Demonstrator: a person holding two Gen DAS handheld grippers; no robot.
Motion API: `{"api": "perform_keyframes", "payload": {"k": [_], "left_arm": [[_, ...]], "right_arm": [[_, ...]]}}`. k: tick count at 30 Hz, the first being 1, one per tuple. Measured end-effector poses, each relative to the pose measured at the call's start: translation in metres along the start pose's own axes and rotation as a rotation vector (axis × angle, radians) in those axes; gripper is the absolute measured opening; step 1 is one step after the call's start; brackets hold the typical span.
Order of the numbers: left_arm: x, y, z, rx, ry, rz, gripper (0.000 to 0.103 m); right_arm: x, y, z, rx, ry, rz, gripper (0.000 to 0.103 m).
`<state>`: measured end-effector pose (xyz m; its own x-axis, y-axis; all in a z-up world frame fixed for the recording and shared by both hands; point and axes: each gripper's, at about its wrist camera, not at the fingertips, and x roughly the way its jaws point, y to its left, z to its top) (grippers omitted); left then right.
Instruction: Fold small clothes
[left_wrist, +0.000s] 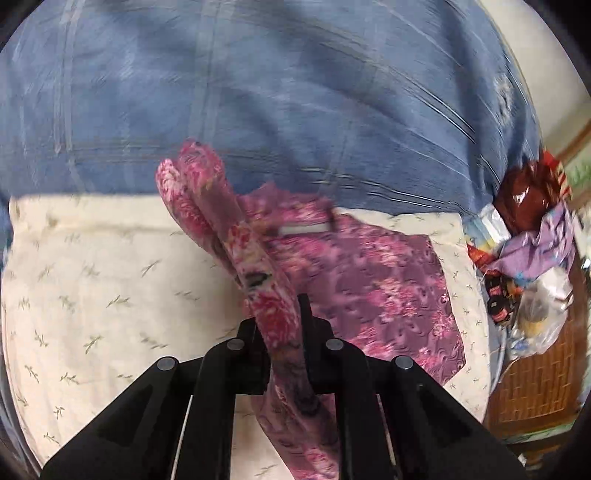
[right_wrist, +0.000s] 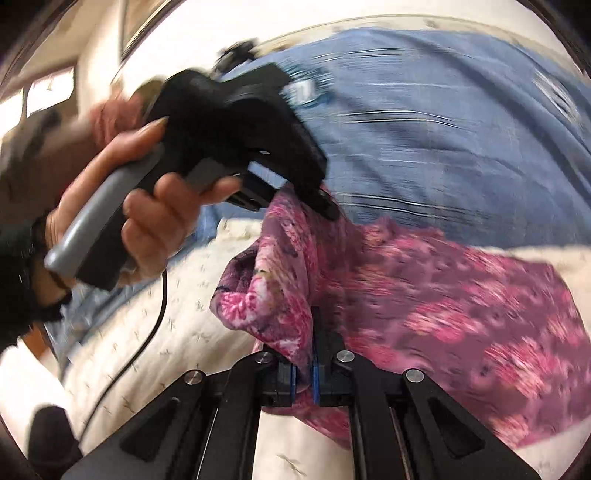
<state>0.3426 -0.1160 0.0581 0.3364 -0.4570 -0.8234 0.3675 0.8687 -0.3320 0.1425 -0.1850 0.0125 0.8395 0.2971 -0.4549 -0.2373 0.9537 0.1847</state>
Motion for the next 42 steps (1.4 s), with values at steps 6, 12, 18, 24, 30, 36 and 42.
{"api": "perform_keyframes", "payload": {"k": [6, 12, 18, 24, 30, 36, 42], "left_arm": [[0.022, -0.051, 0.006, 0.023, 0.021, 0.021, 0.009], [0.051, -0.086, 0.006, 0.036, 0.067, 0.075, 0.009], [0.072, -0.112, 0.006, 0.048, 0.089, 0.112, 0.009], [0.094, -0.145, 0.008, 0.084, 0.107, 0.144, 0.009], [0.116, -0.187, 0.009, 0.144, 0.129, 0.145, 0.009], [0.141, -0.231, 0.005, 0.212, 0.154, 0.154, 0.009], [0.163, -0.256, 0.001, 0.273, 0.173, 0.21, 0.011]], "right_arm": [[-0.031, -0.062, -0.005, 0.17, -0.026, 0.018, 0.005], [-0.041, -0.1, -0.021, 0.28, -0.028, 0.023, 0.005], [-0.049, -0.128, -0.033, 0.397, -0.035, 0.071, 0.005], [-0.06, -0.169, -0.038, 0.581, -0.06, 0.151, 0.005], [-0.08, -0.205, -0.046, 0.714, -0.113, 0.15, 0.005], [-0.104, -0.23, -0.057, 0.818, -0.171, 0.124, 0.005], [-0.111, -0.253, -0.078, 0.959, -0.19, 0.119, 0.005]]}}
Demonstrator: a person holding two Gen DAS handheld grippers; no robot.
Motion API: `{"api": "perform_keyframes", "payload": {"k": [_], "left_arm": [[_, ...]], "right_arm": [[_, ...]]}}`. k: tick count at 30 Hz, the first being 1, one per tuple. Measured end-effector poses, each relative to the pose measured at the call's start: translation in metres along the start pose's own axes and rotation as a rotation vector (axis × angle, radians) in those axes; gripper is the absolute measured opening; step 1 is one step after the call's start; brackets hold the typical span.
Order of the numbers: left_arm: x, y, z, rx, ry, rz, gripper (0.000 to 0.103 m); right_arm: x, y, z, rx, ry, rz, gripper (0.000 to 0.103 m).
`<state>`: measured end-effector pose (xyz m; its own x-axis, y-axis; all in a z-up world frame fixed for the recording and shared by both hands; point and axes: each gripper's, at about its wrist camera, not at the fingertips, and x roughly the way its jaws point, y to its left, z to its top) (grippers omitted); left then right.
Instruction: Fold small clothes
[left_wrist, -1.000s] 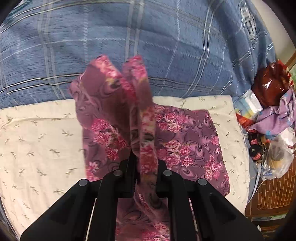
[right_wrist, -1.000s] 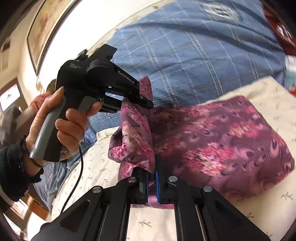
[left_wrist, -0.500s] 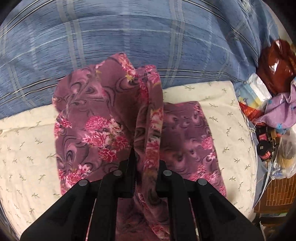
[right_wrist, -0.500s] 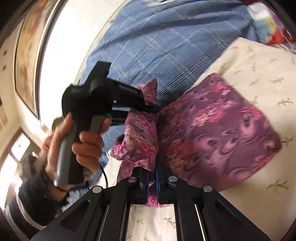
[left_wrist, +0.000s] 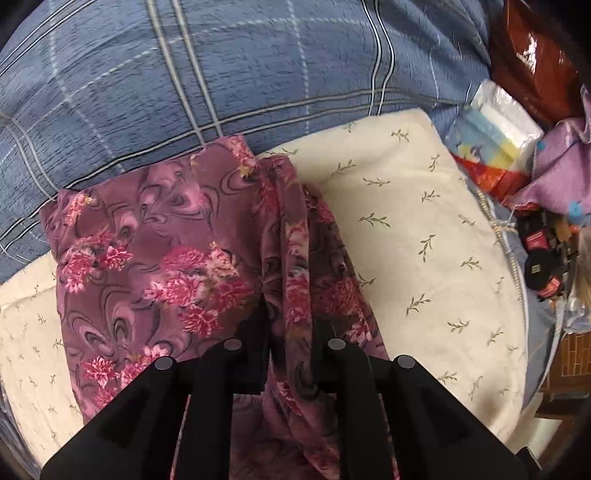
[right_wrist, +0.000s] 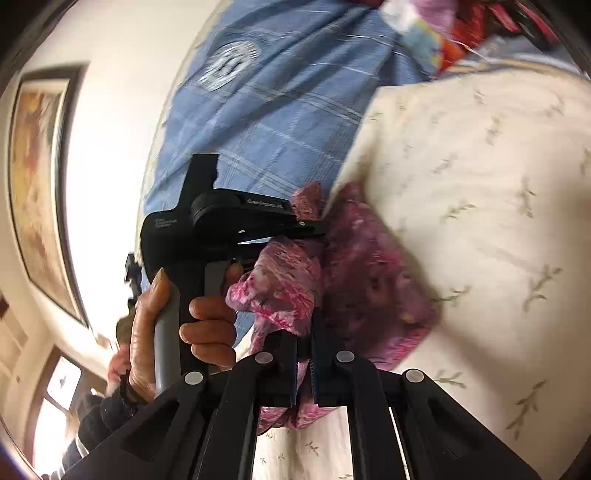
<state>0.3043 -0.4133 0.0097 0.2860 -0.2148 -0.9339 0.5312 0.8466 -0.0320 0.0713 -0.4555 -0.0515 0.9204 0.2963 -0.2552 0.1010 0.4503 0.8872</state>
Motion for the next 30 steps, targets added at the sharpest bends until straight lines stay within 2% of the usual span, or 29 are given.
{"api": "perform_keyframes", "payload": {"k": [2, 4, 5, 6, 7, 9, 13, 17, 20, 21, 23, 24, 25, 28, 30], "left_arm": [[0.002, -0.002, 0.002, -0.011, 0.004, -0.002, 0.015], [0.003, -0.004, 0.003, -0.024, 0.007, -0.014, 0.026], [0.003, -0.004, 0.003, -0.035, 0.003, -0.017, 0.028], [0.001, -0.004, 0.003, -0.049, 0.003, -0.032, 0.035], [-0.002, -0.002, 0.003, -0.059, -0.001, -0.055, 0.038], [-0.014, 0.008, 0.001, -0.088, -0.018, -0.097, 0.038], [-0.049, 0.057, -0.006, -0.194, -0.062, -0.17, 0.042], [-0.078, 0.125, -0.024, -0.288, -0.132, -0.143, 0.05], [-0.077, 0.172, -0.042, -0.365, -0.145, -0.165, 0.05], [-0.074, 0.184, -0.048, -0.387, -0.145, -0.177, 0.05], [-0.068, 0.204, -0.059, -0.426, -0.138, -0.194, 0.05], [-0.063, 0.21, -0.062, -0.443, -0.132, -0.206, 0.05], [-0.058, 0.213, -0.064, -0.461, -0.124, -0.228, 0.05], [-0.046, 0.219, -0.065, -0.493, -0.105, -0.294, 0.05], [-0.037, 0.219, -0.065, -0.501, -0.099, -0.333, 0.05]], "right_arm": [[0.002, -0.007, 0.002, 0.031, 0.0, -0.013, 0.005], [0.003, -0.016, 0.002, 0.057, 0.003, -0.038, 0.005], [0.003, -0.018, 0.0, 0.065, 0.006, -0.05, 0.005], [0.005, -0.022, 0.0, 0.076, 0.011, -0.068, 0.005], [0.006, -0.027, 0.0, 0.091, 0.014, -0.089, 0.006], [0.008, -0.032, 0.0, 0.109, 0.022, -0.104, 0.007], [0.002, -0.027, 0.004, 0.087, -0.009, -0.126, 0.012], [-0.019, -0.016, 0.008, 0.043, -0.117, -0.168, 0.017], [-0.033, 0.006, 0.01, -0.029, -0.198, -0.157, 0.017], [-0.041, 0.021, 0.012, -0.08, -0.254, -0.144, 0.017], [-0.042, 0.041, 0.021, -0.137, -0.297, -0.108, 0.023], [-0.033, 0.052, 0.032, -0.177, -0.27, -0.08, 0.038], [-0.014, 0.06, 0.046, -0.211, -0.196, -0.059, 0.054], [0.058, 0.059, 0.09, -0.192, 0.041, -0.079, 0.055], [0.099, 0.049, 0.112, -0.175, 0.126, -0.156, 0.054]]}}
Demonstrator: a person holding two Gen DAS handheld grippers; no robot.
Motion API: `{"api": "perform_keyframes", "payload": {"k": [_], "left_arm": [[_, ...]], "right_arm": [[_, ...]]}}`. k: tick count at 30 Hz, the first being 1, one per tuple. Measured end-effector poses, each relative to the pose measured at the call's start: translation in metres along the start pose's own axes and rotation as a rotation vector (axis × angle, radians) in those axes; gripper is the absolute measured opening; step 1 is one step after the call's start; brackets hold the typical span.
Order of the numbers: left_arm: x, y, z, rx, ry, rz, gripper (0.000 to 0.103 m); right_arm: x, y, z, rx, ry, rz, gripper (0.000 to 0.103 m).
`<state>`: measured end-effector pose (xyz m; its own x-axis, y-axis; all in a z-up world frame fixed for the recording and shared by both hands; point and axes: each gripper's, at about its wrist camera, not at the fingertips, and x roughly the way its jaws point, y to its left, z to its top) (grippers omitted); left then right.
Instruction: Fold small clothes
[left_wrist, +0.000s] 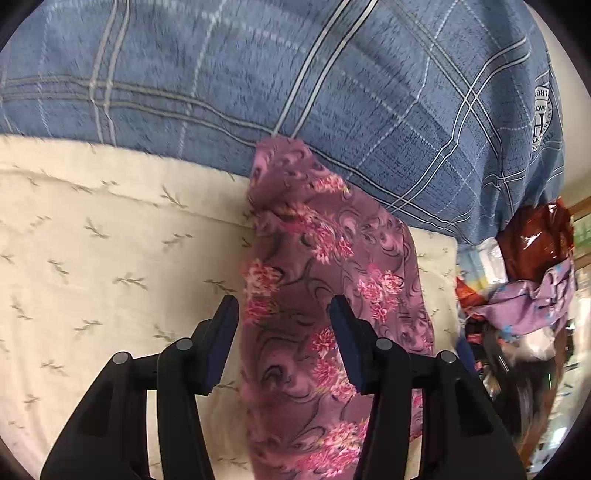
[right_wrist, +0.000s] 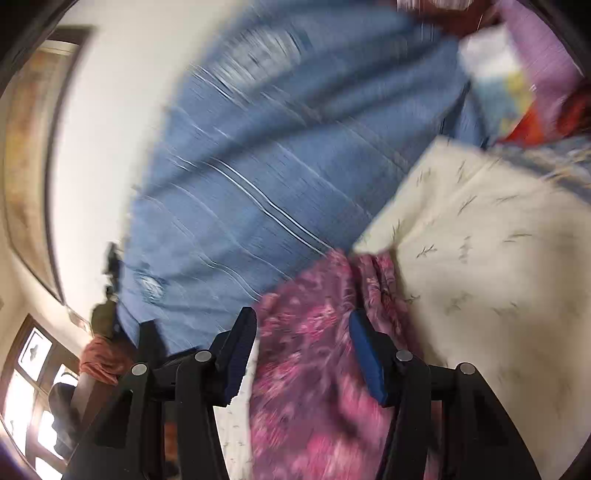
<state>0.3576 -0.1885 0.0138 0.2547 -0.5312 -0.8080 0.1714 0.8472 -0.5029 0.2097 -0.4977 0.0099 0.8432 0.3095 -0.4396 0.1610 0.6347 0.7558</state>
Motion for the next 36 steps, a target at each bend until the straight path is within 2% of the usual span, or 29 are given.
{"api": "perform_keyframes", "payload": {"k": [3, 6, 7, 8, 9, 10, 12, 14, 15, 16, 18, 19, 22, 24, 26, 27, 28, 29, 30, 31, 32, 33, 34, 35, 36], "left_arm": [[0.014, -0.002, 0.001, 0.013, 0.028, -0.025, 0.05], [0.025, 0.0, 0.003, 0.028, 0.036, -0.018, 0.05], [0.028, 0.0, 0.003, 0.021, 0.042, -0.032, 0.05], [0.029, -0.001, 0.004, 0.012, 0.043, -0.049, 0.049], [0.029, -0.004, 0.005, 0.012, 0.036, -0.06, 0.049], [0.023, -0.008, 0.005, 0.027, 0.006, -0.069, 0.049], [0.014, -0.009, 0.005, 0.046, -0.063, -0.047, 0.048], [0.023, -0.013, 0.007, 0.065, -0.077, 0.005, 0.035], [0.035, -0.014, 0.008, 0.07, -0.05, 0.041, 0.03], [0.047, -0.015, 0.007, 0.079, -0.022, 0.072, 0.03], [0.055, -0.018, 0.005, 0.092, -0.022, 0.104, 0.03], [0.052, -0.02, 0.004, 0.095, -0.037, 0.109, 0.03], [0.037, -0.022, -0.004, 0.099, -0.04, 0.094, 0.029], [0.021, -0.019, -0.017, 0.096, -0.036, 0.046, 0.029], [0.001, -0.011, -0.035, 0.088, -0.046, 0.002, 0.031], [-0.005, -0.009, -0.048, 0.082, -0.043, -0.035, 0.037], [-0.008, -0.006, -0.057, 0.074, -0.039, -0.055, 0.043], [-0.01, -0.006, -0.069, 0.063, -0.033, -0.069, 0.045], [-0.011, -0.008, -0.077, 0.064, -0.032, -0.06, 0.045], [-0.013, -0.011, -0.087, 0.076, -0.031, -0.063, 0.045], [-0.018, -0.016, -0.093, 0.095, -0.041, -0.053, 0.045], [-0.021, -0.019, -0.102, 0.123, -0.069, -0.016, 0.045], [-0.02, -0.019, -0.105, 0.138, -0.077, 0.005, 0.045], [-0.013, -0.018, -0.107, 0.141, -0.066, 0.029, 0.046], [-0.005, -0.017, -0.108, 0.136, -0.041, 0.034, 0.046]], "right_arm": [[0.049, -0.003, 0.025, -0.039, 0.116, -0.118, 0.055], [0.088, -0.001, 0.028, -0.109, 0.211, -0.225, 0.055], [0.099, -0.001, 0.028, -0.129, 0.249, -0.238, 0.045], [0.106, 0.004, 0.027, -0.164, 0.277, -0.204, 0.033], [0.108, 0.012, 0.026, -0.212, 0.285, -0.199, 0.008], [0.106, 0.022, 0.026, -0.271, 0.275, -0.2, 0.007], [0.087, 0.039, 0.028, -0.351, 0.178, -0.151, 0.007], [0.082, 0.026, 0.036, -0.308, 0.129, -0.185, 0.007], [0.087, 0.011, 0.039, -0.262, 0.135, -0.218, 0.007], [0.092, -0.001, 0.038, -0.235, 0.153, -0.256, 0.007], [0.106, -0.022, 0.032, -0.205, 0.2, -0.304, 0.008], [0.105, -0.028, 0.031, -0.173, 0.187, -0.286, 0.009], [0.093, -0.03, 0.035, -0.131, 0.175, -0.236, 0.016], [0.075, -0.033, 0.034, -0.102, 0.183, -0.175, 0.02], [0.058, -0.04, 0.029, -0.056, 0.203, -0.09, 0.033], [0.05, -0.044, 0.024, -0.039, 0.201, -0.068, 0.039], [0.046, -0.046, 0.019, -0.037, 0.204, -0.063, 0.039], [0.044, -0.047, 0.013, -0.054, 0.222, -0.068, 0.036], [0.046, -0.04, 0.006, -0.107, 0.248, -0.104, 0.019], [0.045, -0.027, -0.001, -0.197, 0.244, -0.148, 0.014], [0.041, -0.012, 0.001, -0.257, 0.224, -0.133, 0.013], [0.028, -0.001, 0.0, -0.294, 0.168, -0.096, 0.012], [0.023, 0.001, 0.002, -0.299, 0.131, -0.095, 0.012], [0.022, -0.002, 0.003, -0.294, 0.113, -0.119, 0.012], [0.028, -0.011, 0.003, -0.294, 0.132, -0.19, 0.012]]}}
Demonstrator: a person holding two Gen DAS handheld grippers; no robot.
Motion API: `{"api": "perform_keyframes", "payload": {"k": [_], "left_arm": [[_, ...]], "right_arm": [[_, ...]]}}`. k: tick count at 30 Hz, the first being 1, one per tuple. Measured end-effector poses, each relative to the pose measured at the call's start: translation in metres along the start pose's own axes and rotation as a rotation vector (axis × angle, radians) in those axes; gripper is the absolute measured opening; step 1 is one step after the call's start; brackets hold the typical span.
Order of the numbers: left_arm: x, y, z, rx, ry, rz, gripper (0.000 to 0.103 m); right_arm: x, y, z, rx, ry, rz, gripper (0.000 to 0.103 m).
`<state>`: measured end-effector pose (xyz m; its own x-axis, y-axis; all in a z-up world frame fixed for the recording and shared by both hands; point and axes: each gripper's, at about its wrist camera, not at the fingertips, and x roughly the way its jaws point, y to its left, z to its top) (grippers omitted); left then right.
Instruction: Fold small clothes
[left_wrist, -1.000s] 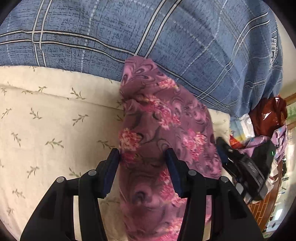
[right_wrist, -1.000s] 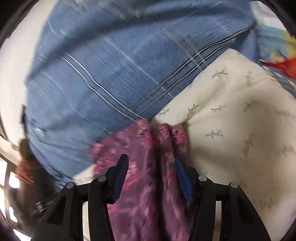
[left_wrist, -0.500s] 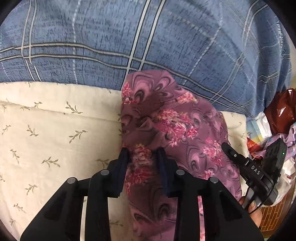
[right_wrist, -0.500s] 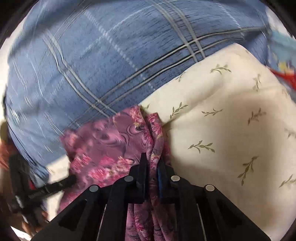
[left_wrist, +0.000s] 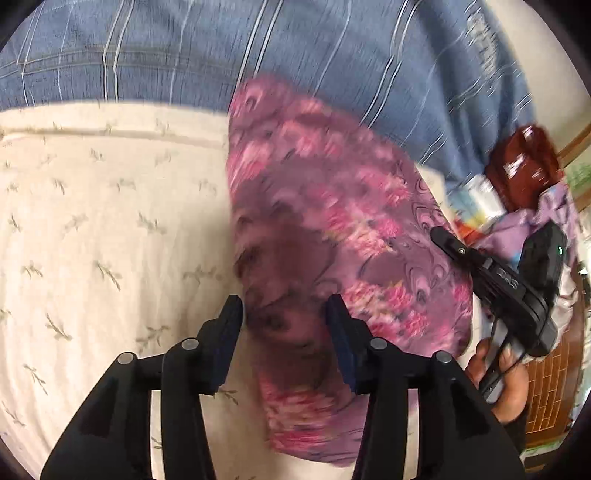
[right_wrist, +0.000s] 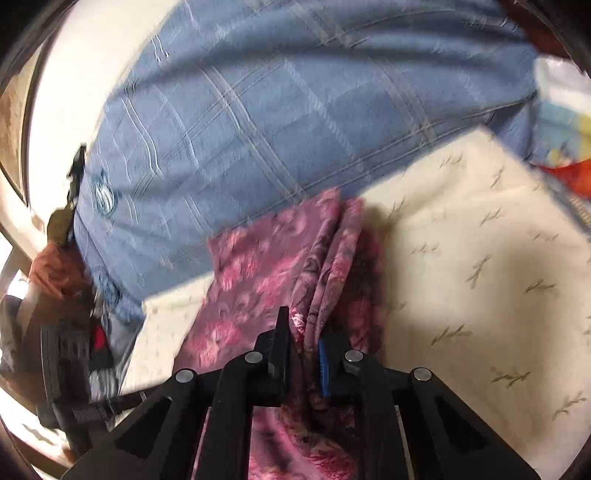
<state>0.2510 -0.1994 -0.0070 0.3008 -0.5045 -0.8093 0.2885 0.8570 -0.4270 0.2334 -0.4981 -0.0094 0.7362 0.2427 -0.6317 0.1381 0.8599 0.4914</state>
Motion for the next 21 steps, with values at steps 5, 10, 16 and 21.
{"api": "perform_keyframes", "payload": {"k": [5, 10, 16, 21], "left_arm": [[-0.017, 0.009, -0.006, -0.021, 0.01, -0.013, 0.044], [-0.028, -0.012, -0.034, 0.02, 0.007, -0.053, 0.045], [-0.003, -0.026, -0.058, 0.041, 0.024, 0.026, 0.047], [-0.006, -0.013, -0.064, 0.003, 0.052, -0.009, 0.048]], "right_arm": [[-0.003, -0.007, -0.007, 0.051, 0.024, -0.013, 0.022], [-0.032, -0.025, -0.038, 0.11, 0.055, 0.079, 0.03], [-0.056, -0.005, -0.054, 0.046, -0.027, 0.111, 0.006], [-0.037, -0.018, -0.069, -0.032, 0.058, -0.103, 0.006]]}}
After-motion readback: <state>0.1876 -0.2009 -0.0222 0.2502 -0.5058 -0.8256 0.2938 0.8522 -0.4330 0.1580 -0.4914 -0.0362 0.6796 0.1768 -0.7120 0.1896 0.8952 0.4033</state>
